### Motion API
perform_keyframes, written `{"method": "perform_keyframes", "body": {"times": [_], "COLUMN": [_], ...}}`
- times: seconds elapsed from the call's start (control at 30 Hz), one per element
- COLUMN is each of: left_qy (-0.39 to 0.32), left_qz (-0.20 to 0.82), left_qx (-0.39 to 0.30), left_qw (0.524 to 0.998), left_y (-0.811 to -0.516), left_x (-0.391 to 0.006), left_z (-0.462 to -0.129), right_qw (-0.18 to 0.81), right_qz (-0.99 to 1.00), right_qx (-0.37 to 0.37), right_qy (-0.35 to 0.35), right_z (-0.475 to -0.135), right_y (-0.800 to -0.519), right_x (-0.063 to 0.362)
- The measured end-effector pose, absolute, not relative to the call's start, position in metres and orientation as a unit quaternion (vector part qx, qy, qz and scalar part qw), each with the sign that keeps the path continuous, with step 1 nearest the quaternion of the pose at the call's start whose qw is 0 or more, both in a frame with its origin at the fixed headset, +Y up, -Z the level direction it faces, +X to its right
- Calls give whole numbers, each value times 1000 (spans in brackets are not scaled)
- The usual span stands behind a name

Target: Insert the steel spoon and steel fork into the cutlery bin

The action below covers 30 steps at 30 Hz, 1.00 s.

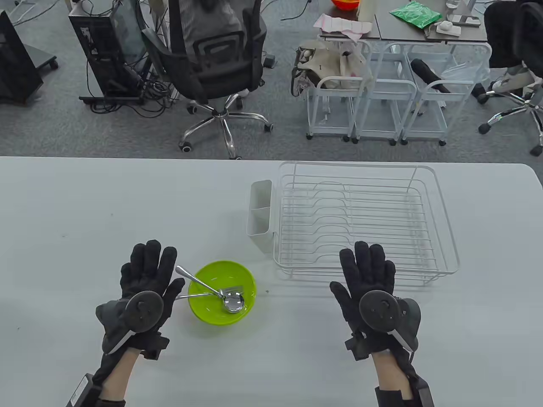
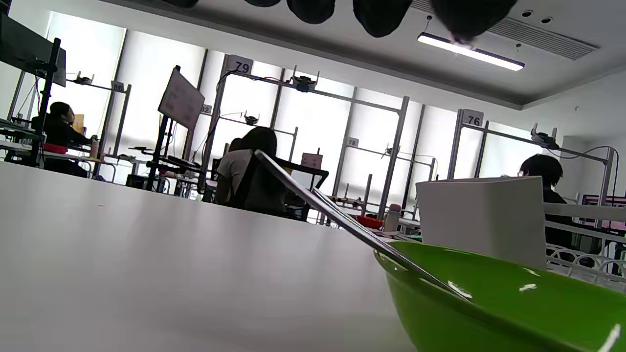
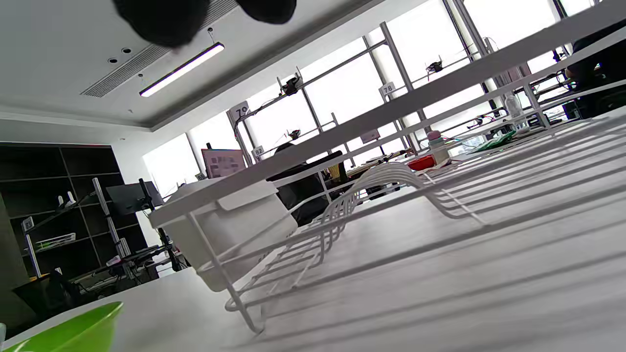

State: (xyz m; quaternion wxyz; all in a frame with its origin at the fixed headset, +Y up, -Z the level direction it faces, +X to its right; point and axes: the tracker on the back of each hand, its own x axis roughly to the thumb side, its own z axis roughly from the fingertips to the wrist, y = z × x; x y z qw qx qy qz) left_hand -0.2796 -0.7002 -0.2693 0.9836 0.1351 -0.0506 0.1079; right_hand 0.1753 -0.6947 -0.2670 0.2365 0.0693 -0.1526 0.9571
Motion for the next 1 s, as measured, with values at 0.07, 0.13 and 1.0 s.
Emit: {"method": "perform_keyframes", "body": {"times": [0.07, 0.13, 1.0], "left_qy": [-48, -46, -38], "left_qz": [106, 103, 113], "left_qx": [141, 143, 120], "left_qw": [983, 983, 986], "left_y": [-699, -699, -699], "left_x": [-281, -282, -293], "left_z": [-269, -269, -271], "right_qw": [238, 240, 261], "right_qz": [957, 957, 954], "right_qx": [67, 66, 57], "right_qy": [-152, -150, -133], "right_z": [-267, -268, -269], "right_y": [-695, -696, -698], "right_x": [176, 176, 183]}}
